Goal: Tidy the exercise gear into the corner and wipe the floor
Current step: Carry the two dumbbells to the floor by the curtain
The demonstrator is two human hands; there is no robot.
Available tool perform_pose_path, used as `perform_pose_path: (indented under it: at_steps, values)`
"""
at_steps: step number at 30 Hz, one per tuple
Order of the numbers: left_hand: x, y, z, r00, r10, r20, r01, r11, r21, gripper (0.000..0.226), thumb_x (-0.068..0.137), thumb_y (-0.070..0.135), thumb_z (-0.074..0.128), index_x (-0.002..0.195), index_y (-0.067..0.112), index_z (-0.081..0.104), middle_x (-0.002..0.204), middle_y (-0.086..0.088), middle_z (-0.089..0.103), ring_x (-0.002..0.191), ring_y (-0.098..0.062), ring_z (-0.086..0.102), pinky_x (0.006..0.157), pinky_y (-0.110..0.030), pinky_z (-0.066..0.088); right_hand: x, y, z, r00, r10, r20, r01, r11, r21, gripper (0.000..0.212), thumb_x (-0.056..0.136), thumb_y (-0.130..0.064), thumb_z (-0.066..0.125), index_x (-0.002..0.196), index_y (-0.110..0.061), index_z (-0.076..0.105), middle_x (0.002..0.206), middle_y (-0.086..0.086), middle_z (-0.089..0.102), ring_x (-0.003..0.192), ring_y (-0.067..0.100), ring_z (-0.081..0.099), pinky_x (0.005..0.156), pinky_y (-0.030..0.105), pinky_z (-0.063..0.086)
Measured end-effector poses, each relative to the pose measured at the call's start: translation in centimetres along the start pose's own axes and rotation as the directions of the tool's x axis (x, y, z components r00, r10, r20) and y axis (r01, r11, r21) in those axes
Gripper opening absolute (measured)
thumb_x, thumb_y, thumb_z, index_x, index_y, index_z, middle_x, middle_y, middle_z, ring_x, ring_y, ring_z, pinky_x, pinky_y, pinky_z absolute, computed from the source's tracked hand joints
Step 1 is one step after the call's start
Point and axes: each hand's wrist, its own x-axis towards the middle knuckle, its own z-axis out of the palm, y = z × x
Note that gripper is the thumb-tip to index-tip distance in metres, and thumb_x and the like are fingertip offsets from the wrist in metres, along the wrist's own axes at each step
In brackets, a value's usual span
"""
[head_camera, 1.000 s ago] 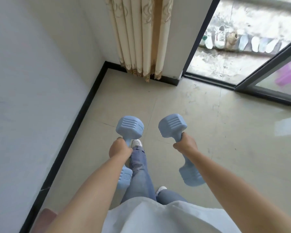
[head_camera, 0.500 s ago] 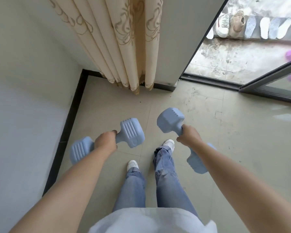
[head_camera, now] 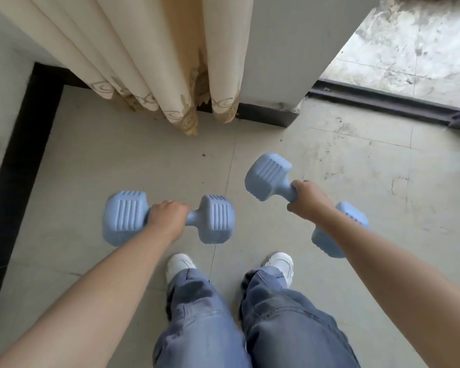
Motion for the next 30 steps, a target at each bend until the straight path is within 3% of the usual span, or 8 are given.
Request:
perform_pose_path:
  at_steps: [3,8,13,20,30]
  values:
    - [6.3,1.0,3.2,1.000,0.023,0.000,-0.023,0.998,0.056,0.035,0.092,0.003,0.045,0.125,0.013,0.053,0.129,-0.007,0.058,0.123,-0.025,0.053,0.095,-0.031,0.044,5.9,0.9,3.9,0.999,-0.012,-0.033,0.012,1.000,0.003,0.013,0.080,-0.001,0.052,0.082,-0.008,0.042,0.086,0.007,0.045,0.075,0.023,0.043,0.048,0.023,0.028]
    - [14.2,2.8,6.7,0.997,0.069,-0.045,-0.067,0.996,0.055,0.033,0.092,0.006,0.048,0.124,0.014,0.053,0.130,-0.008,0.057,0.125,-0.026,0.052,0.097,-0.032,0.044,13.4,1.3,8.1,0.994,-0.044,-0.101,0.042,0.999,-0.022,0.011,0.081,0.000,0.047,0.084,-0.010,0.042,0.090,0.008,0.045,0.074,0.023,0.041,0.046,0.023,0.023]
    - [17.7,4.0,7.9,0.988,0.121,-0.101,-0.122,0.992,-0.004,0.029,0.091,0.001,0.046,0.118,0.009,0.051,0.127,-0.010,0.055,0.122,-0.029,0.051,0.093,-0.035,0.044,17.8,0.1,9.1,0.981,-0.110,-0.158,0.108,0.994,-0.024,0.025,0.083,0.001,0.046,0.106,-0.002,0.052,0.113,0.016,0.053,0.078,0.024,0.043,0.065,0.028,0.034]
    - [18.8,4.6,8.9,0.989,0.135,-0.065,-0.136,0.990,-0.023,0.032,0.092,0.001,0.045,0.122,0.010,0.050,0.129,-0.010,0.054,0.125,-0.028,0.048,0.095,-0.036,0.043,20.8,-3.0,7.6,0.953,-0.251,-0.170,0.234,0.966,-0.112,0.032,0.088,-0.001,0.048,0.120,-0.003,0.049,0.121,0.016,0.051,0.104,0.033,0.057,0.072,0.028,0.039]
    - [20.7,4.0,9.4,0.975,0.190,-0.113,-0.191,0.982,-0.003,0.036,0.089,0.000,0.046,0.122,0.013,0.051,0.127,-0.008,0.056,0.125,-0.025,0.049,0.097,-0.033,0.040,26.3,-6.2,3.8,0.882,-0.420,-0.213,0.351,0.888,-0.297,0.044,0.087,-0.002,0.051,0.130,-0.006,0.047,0.124,0.015,0.055,0.111,0.031,0.055,0.087,0.035,0.046]
